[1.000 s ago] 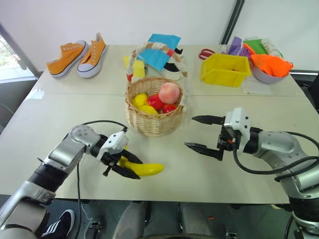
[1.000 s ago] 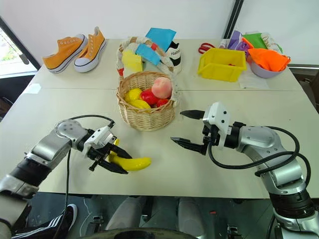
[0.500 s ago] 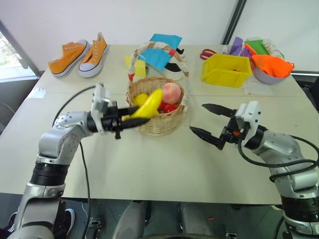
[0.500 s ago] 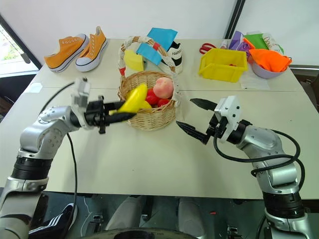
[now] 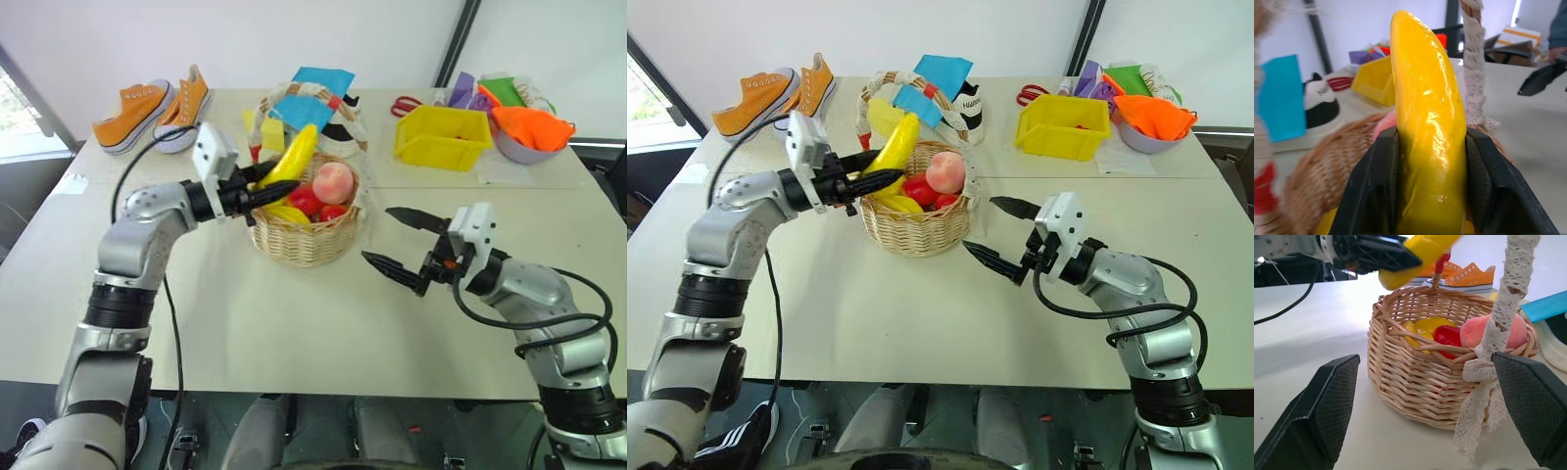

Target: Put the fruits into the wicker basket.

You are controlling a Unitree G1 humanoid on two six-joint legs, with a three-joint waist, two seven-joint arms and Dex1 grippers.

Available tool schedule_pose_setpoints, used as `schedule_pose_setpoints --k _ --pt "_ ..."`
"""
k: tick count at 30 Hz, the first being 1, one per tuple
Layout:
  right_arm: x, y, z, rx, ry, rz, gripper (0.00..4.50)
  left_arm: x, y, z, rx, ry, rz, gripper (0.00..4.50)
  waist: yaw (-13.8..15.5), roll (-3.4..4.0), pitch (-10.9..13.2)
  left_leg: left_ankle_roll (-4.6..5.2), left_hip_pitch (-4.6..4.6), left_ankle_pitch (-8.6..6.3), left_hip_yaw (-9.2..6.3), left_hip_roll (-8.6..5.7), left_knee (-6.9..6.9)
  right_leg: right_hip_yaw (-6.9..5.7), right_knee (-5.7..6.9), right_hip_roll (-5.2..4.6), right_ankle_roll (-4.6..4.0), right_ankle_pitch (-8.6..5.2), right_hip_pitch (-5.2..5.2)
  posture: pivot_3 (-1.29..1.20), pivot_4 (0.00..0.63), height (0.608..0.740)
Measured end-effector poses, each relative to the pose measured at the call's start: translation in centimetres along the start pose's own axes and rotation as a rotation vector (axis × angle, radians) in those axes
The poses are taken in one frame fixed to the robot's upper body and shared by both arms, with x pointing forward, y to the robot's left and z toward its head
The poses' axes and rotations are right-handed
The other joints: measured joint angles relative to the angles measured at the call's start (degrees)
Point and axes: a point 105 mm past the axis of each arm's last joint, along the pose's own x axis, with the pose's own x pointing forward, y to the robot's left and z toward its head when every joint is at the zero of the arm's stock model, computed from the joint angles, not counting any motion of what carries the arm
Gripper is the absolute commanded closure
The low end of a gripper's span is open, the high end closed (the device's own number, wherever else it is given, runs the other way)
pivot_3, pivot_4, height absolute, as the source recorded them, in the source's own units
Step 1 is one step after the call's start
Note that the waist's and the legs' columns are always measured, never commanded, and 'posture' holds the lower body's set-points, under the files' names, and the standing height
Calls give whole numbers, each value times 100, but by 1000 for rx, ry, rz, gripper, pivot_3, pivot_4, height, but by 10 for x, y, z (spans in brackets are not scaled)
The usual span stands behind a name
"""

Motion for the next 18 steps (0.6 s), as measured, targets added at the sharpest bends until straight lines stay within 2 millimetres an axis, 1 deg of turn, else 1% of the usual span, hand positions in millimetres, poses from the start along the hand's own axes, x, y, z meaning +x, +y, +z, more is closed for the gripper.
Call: schedule_pose_setpoints --k 2,6,9,12,15,16,18 --pt "1 0 -1 -2 3 0 0 8 3 0 3 0 -6 2739 6 1 0 0 0 0 -1 -1 0 -1 0 0 0 0 0 0 150 740" --pt "4 2 -2 -1 1 9 0 21 6 -10 -15 20 -5 2739 -11 -2 1 0 -3 1 -1 -1 0 -1 1 1 1 1 -4 0 150 740" --pt "4 2 -2 -2 3 8 0 29 4 -9 -49 1 -23 2739 -21 -2 1 0 -3 1 -2 2 0 -1 5 4 2 1 -7 0 150 740" --pt "4 1 -3 -6 7 5 0 32 2 -2 -63 -5 -50 1854 -31 -2 1 -1 -2 1 -1 1 0 -1 5 5 2 1 -6 0 150 740" --pt "4 1 -3 -10 11 0 0 33 3 -2 -60 -8 -45 238 -21 -2 1 -2 -2 2 -2 1 0 -1 6 5 2 1 -6 0 150 740" --pt "4 0 -3 -11 12 -3 0 33 2 -2 -64 -9 -45 74 -19 -2 1 -2 -2 3 -2 1 0 -1 5 5 3 1 -5 0 150 740" --pt "5 0 -3 -8 6 -12 0 32 2 -1 -74 -10 -48 74 -24 -2 1 -2 -2 3 -2 1 0 0 5 5 3 1 -6 0 150 740"
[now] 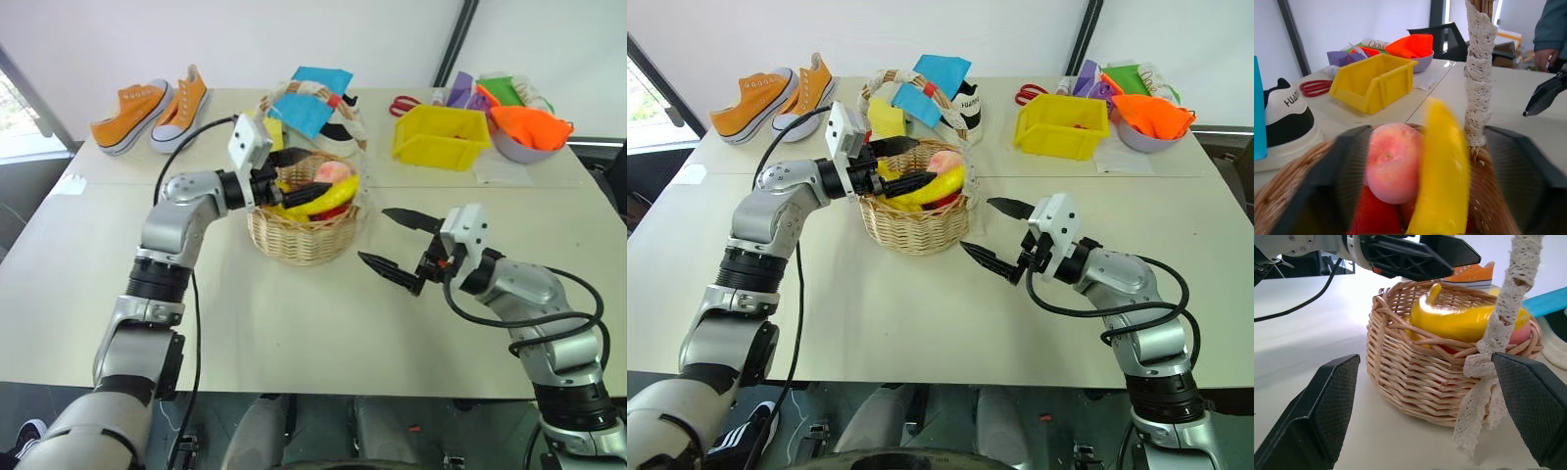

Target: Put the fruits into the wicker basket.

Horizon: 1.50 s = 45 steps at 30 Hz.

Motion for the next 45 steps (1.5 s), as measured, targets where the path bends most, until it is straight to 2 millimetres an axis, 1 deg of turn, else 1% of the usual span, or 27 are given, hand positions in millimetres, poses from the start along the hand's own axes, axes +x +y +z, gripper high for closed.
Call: schedule_pose_setpoints --k 2,6,9,12,14,16,20,22,24,26,30,35,36,37,40,41,43,44,45 --pt "1 -3 0 7 -6 -21 0 -4 -5 7 -24 -28 -26 74 -11 -1 0 -1 0 0 0 1 0 0 2 0 0 0 -1 0 150 740" --pt "4 -12 -2 19 -18 -91 0 -24 -17 30 -33 -70 -95 74 -29 1 0 -4 1 2 -1 3 -2 2 7 2 0 0 -4 0 150 740" --pt "9 -25 -1 16 -26 -172 0 -42 -28 32 -41 -42 -138 74 -42 2 -1 -7 2 4 0 3 -3 5 7 2 -1 0 -6 0 150 740" --pt "12 -36 4 34 -51 -272 0 -72 -31 18 -46 -5 -81 74 -46 6 -3 -12 4 7 0 7 -14 7 9 3 -2 0 -10 0 150 740" --pt "11 -40 3 46 -43 -322 0 -94 -31 1 -79 18 -6 74 -23 6 -3 -14 4 8 -1 7 -16 6 9 3 -3 0 -11 0 150 740" --pt "12 -40 7 45 -38 -350 0 -116 -31 -16 -122 47 75 74 -1 6 -3 -15 2 8 -2 6 -15 6 7 2 -4 0 -11 0 150 740" --pt "24 -33 21 88 -95 -422 0 -147 -45 -23 -128 -27 217 74 -9 7 -4 -17 6 6 0 7 -17 8 0 -2 -8 1 -21 0 150 740" --pt "29 -36 26 93 -103 -485 0 -162 -55 -37 -153 -35 286 74 -9 8 -5 -17 7 6 0 7 -19 7 1 -2 -10 1 -25 0 150 740" --pt "34 -39 32 105 -118 -514 0 -170 -64 -49 -188 -34 332 74 16 8 -5 -17 7 6 -1 7 -19 4 1 -1 -12 1 -26 0 150 740" --pt "41 -37 37 90 -121 -509 0 -173 -69 -52 -187 -45 367 74 25 7 -5 -19 7 4 -1 5 -19 4 -4 -3 -12 1 -26 0 150 740" --pt "53 -38 42 76 -127 -503 0 -173 -68 -47 -147 -57 396 74 9 7 -6 -18 8 5 0 5 -18 4 -3 -1 -13 2 -26 0 150 740" --pt "72 -46 45 48 -124 -494 0 -173 -64 -42 -119 -72 419 74 -24 7 -6 -18 10 7 0 9 -23 4 1 4 -15 4 -29 0 150 740" --pt "76 -48 44 42 -120 -491 503 -173 -64 -42 -116 -73 422 0 -22 7 -6 -18 10 7 1 9 -23 4 1 4 -14 4 -29 0 150 740" --pt "78 -49 43 40 -119 -490 802 -173 -64 -42 -114 -74 423 0 -21 7 -6 -18 10 7 1 9 -23 4 0 5 -15 4 -29 0 150 740" --pt "80 -54 40 41 -115 -495 2218 -174 -62 -41 -110 -75 430 0 -15 7 -6 -18 10 7 1 8 -23 4 0 4 -14 4 -28 0 150 740" --pt "81 -54 39 40 -114 -495 2762 -174 -62 -41 -110 -75 435 0 -14 7 -6 -18 10 7 1 8 -23 4 0 4 -14 4 -29 0 150 740" --pt "80 -55 39 30 -114 -496 3676 -174 -61 -41 -108 -76 442 0 -11 7 -6 -18 10 7 1 8 -23 4 0 4 -14 4 -29 0 150 740" --pt "80 -56 39 22 -110 -498 4291 -174 -60 -41 -108 -78 444 0 -11 7 -6 -18 10 7 1 8 -23 4 0 4 -14 4 -29 0 150 740" --pt "78 -58 39 11 -106 -507 4490 -174 -60 -41 -108 -79 444 0 -10 7 -6 -18 10 7 1 8 -23 4 0 4 -14 4 -29 0 150 740"
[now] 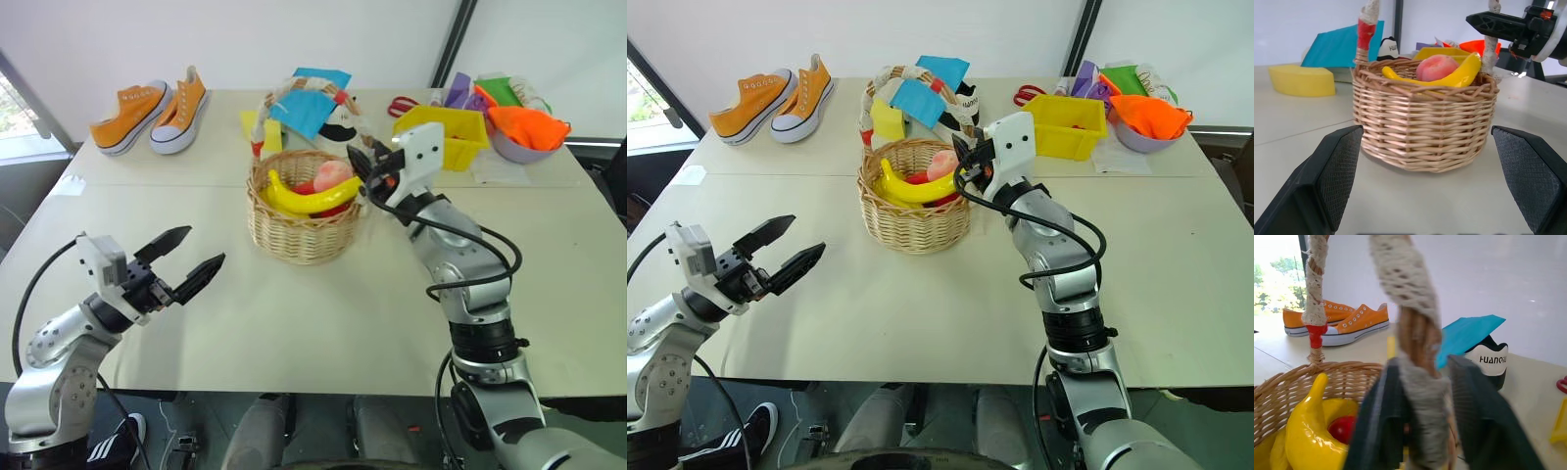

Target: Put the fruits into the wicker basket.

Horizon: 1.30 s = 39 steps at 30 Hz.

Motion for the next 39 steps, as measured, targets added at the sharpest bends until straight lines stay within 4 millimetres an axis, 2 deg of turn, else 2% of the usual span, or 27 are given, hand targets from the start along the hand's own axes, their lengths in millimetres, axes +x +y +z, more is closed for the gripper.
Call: schedule_pose_setpoints --k 7,12,14,17,20,22,24,28,31,38,39 --pt "-2 -8 2 -11 -5 -22 4490 15 -3 2 -22 -30 -47 0 -4 1 0 0 0 0 0 0 -1 0 1 1 0 0 0 0 150 740" --pt "-12 -30 2 -13 4 -66 4490 24 -6 4 -66 -56 -76 0 28 1 0 0 -1 0 0 -3 0 0 -2 -2 1 0 2 0 150 740" --pt "-20 -47 3 -18 8 -95 4490 28 -6 3 -74 -54 -82 0 36 0 0 1 -2 0 0 -3 0 -1 -5 -2 1 0 4 0 150 740" --pt "-55 -95 5 -99 38 -192 4490 55 -17 11 -83 -55 -164 0 172 0 1 5 -5 -2 -4 -9 6 -8 -16 -6 1 0 13 0 150 740" --pt "-84 -130 15 -182 43 -274 4490 69 -24 20 -66 -74 -218 0 143 0 1 11 -7 -5 9 -8 4 2 -15 -7 2 0 26 0 150 740" --pt "-105 -152 18 -235 57 -324 4490 74 -25 16 -79 -55 -233 0 103 4 0 11 -4 -4 10 -1 -2 3 -8 -1 2 0 24 0 150 740" --pt "-117 -164 17 -255 61 -359 4490 75 -21 8 -104 -29 -222 0 13 5 1 10 -2 -2 10 7 -3 2 0 4 2 0 21 0 150 740" --pt "-130 -173 13 -286 55 -377 4490 81 -26 3 -102 -5 -253 0 -57 12 3 8 3 1 10 7 0 3 4 4 1 0 30 0 150 740" --pt "-151 -190 8 -299 57 -446 4490 86 -35 -6 -108 24 -290 0 26 13 3 9 2 0 11 -2 5 3 -5 -2 2 0 36 0 150 740" --pt "-158 -201 12 -345 55 -472 4490 88 -36 -7 -109 23 -301 0 21 13 3 8 1 0 10 0 8 2 -4 -1 2 0 35 0 150 740" --pt "-158 -200 11 -348 53 -469 4061 89 -36 -7 -106 24 -301 0 13 13 3 8 1 0 10 0 8 3 -3 -1 1 0 35 0 150 740"
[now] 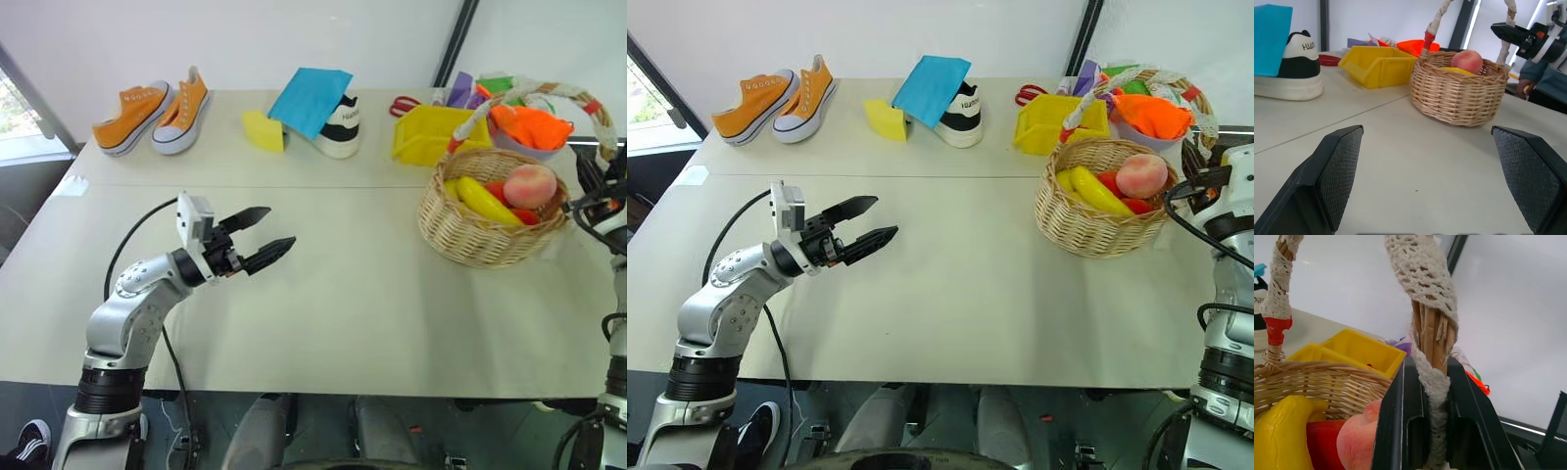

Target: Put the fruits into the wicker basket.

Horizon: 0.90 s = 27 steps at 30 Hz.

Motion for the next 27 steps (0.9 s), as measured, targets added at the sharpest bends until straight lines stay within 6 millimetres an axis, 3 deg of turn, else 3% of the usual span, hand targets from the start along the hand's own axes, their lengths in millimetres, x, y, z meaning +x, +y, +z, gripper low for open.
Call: schedule_pose_setpoints --k 5,8,14,18,22,25,27 --pt "0 0 -7 -18 16 1 1747 3 -1 -1 -8 -11 -6 0 3 0 0 0 0 0 0 0 0 0 0 1 0 0 0 0 150 740" --pt "0 -1 -9 -7 23 -10 121 3 -2 0 -8 -17 -10 0 2 0 0 0 0 0 0 1 0 0 1 1 0 0 0 0 150 740" --pt "-13 1 -12 70 45 -86 51 2 -4 0 -19 -51 -20 0 9 1 -1 0 0 0 -2 2 -1 0 1 0 0 0 -2 0 150 740" --pt "-42 15 -7 154 53 -136 51 -4 -2 -8 -41 -41 -5 0 23 2 -1 -1 -4 0 -8 2 -4 -1 1 0 0 -1 -6 0 150 740" --pt "-67 32 18 226 -14 -189 51 -8 1 -7 -36 -45 13 0 5 10 -4 -2 -4 -1 -7 0 -4 3 0 -2 -2 -2 -8 0 150 740" --pt "-75 53 42 259 -71 -132 51 -11 3 -9 -39 -45 30 0 -2 9 -5 -2 -1 -1 -7 3 -4 2 0 0 -6 -4 -5 0 150 740" --pt "-75 74 44 305 -59 -60 51 -15 8 -10 -33 -49 57 0 -6 9 -5 -2 -1 -1 -7 4 -4 1 0 0 -18 -10 -6 0 150 740"
